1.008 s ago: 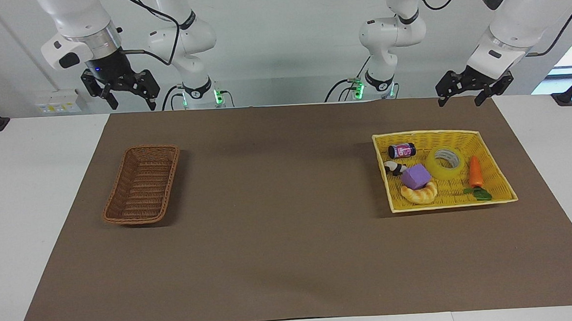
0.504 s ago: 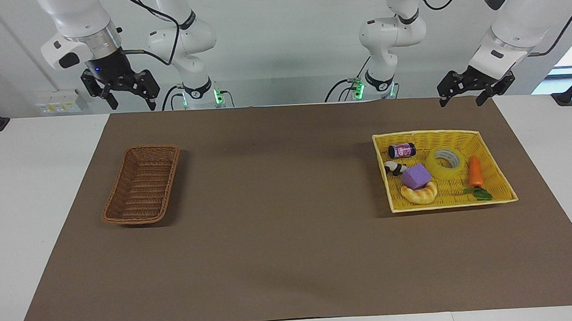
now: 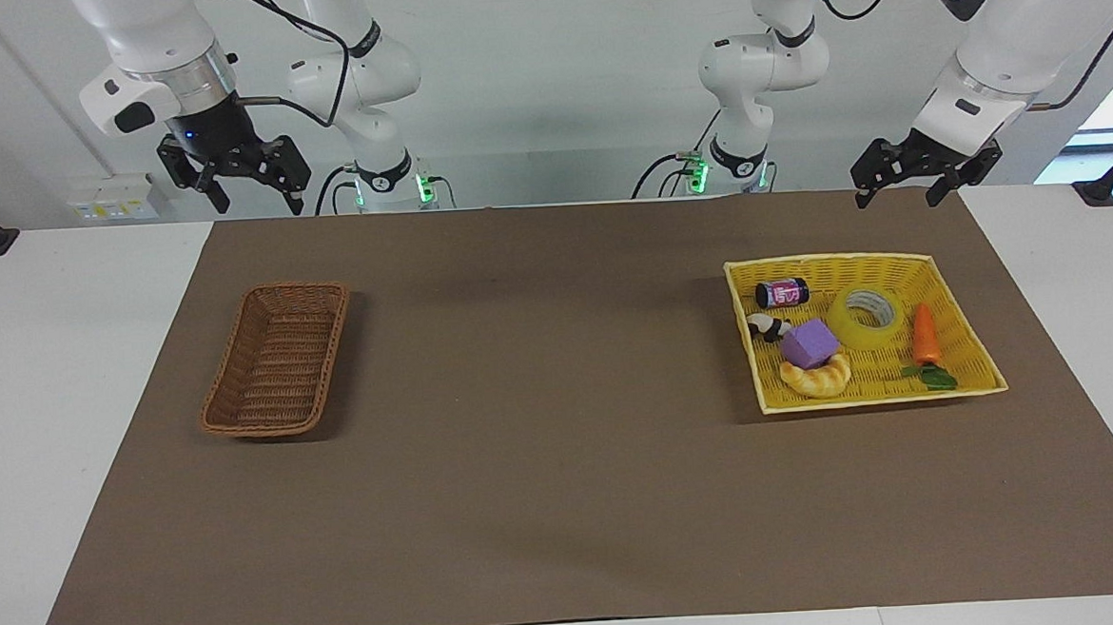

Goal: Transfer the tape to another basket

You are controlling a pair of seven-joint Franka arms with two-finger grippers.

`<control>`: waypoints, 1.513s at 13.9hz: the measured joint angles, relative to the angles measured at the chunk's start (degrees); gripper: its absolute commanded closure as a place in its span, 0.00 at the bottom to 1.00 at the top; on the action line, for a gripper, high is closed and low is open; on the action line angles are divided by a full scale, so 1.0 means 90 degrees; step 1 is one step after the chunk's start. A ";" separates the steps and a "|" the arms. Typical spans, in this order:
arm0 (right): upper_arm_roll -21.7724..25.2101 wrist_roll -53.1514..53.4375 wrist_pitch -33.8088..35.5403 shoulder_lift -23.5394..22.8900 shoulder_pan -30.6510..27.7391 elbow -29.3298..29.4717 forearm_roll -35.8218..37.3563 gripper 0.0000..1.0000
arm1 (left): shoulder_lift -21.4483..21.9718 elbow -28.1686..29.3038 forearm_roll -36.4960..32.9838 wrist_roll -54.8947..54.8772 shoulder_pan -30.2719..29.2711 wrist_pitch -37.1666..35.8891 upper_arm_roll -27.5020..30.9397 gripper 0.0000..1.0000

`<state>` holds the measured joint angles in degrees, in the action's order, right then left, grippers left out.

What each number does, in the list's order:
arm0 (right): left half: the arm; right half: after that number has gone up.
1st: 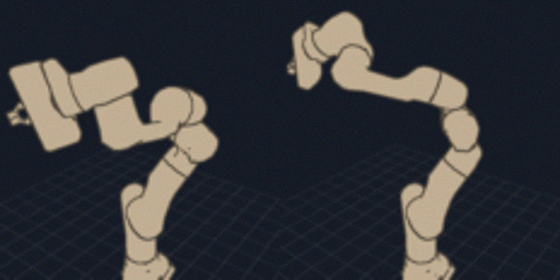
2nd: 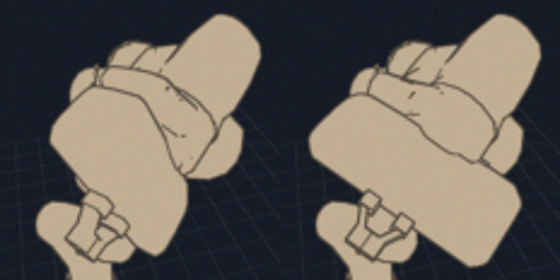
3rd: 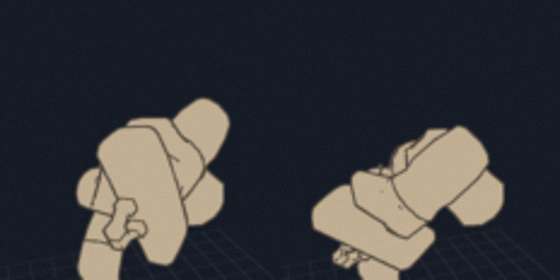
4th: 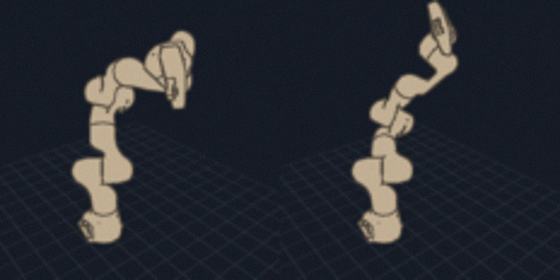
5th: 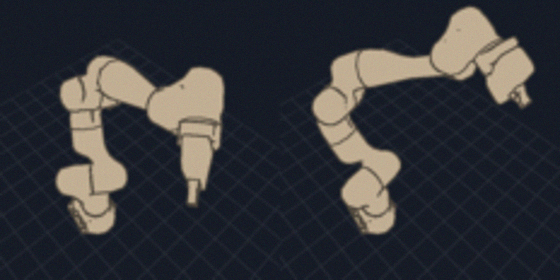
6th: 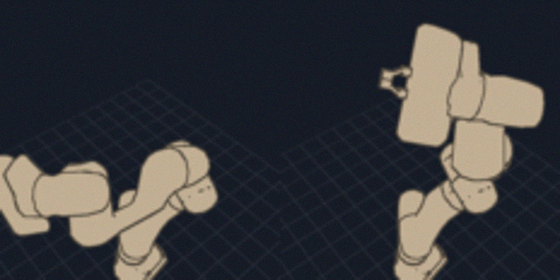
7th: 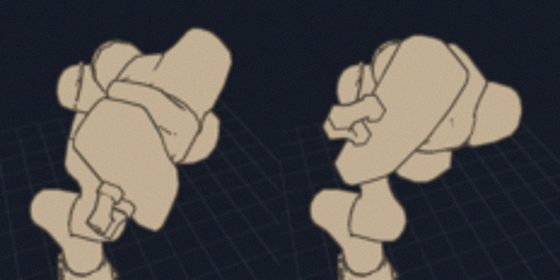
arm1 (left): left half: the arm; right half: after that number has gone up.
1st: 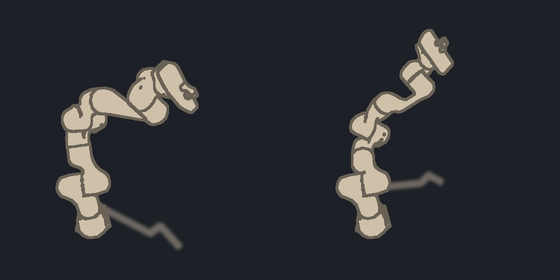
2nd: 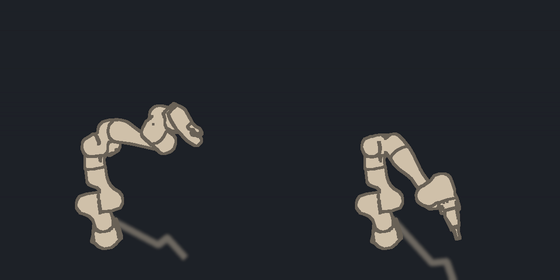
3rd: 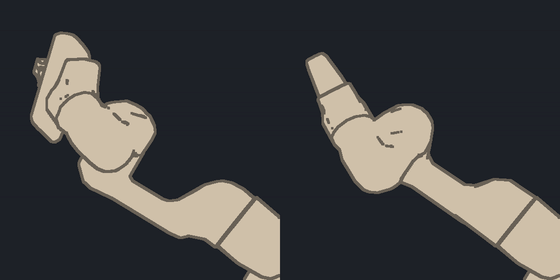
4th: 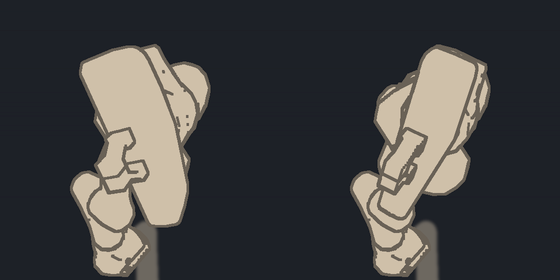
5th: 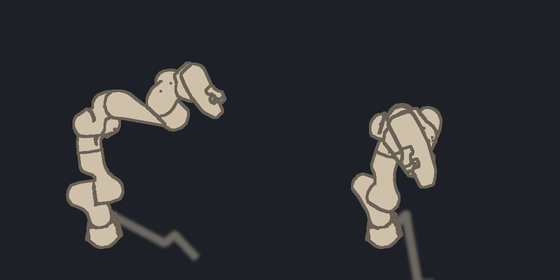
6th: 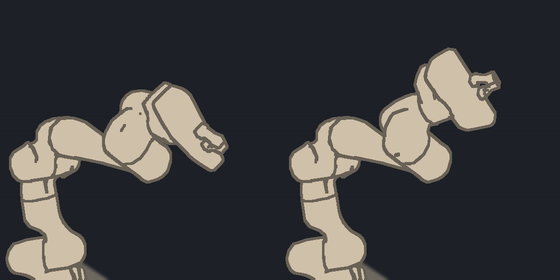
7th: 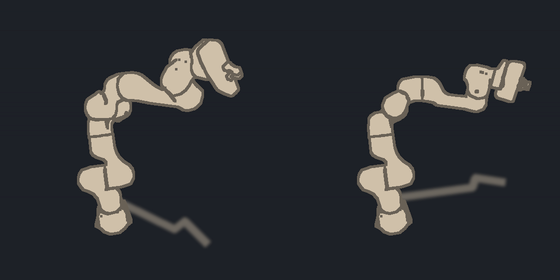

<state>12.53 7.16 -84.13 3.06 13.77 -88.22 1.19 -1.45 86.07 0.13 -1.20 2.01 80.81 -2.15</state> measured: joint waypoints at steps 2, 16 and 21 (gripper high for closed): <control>0.0000 0.0000 0.0000 0.0000 0.0000 0.0000 0.0000 0.00 | 0.0043 0.0096 0.0000 0.0000 -0.0001 0.0012 0.0006 0.00; 0.0000 0.0000 0.0000 0.0000 0.0000 0.0000 0.0000 0.00 | 0.0585 0.2649 0.0001 0.0562 -0.0204 0.2165 0.0109 0.00; 0.0000 0.0000 0.0000 0.0000 0.0000 0.0000 0.0000 0.00 | 0.0593 0.3507 0.0002 0.0895 -0.0276 0.3072 0.0107 0.00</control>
<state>12.53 7.16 -84.13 3.07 13.77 -88.22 1.19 3.88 117.63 0.15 6.86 -0.47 108.46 -1.19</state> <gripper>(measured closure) 0.000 0.000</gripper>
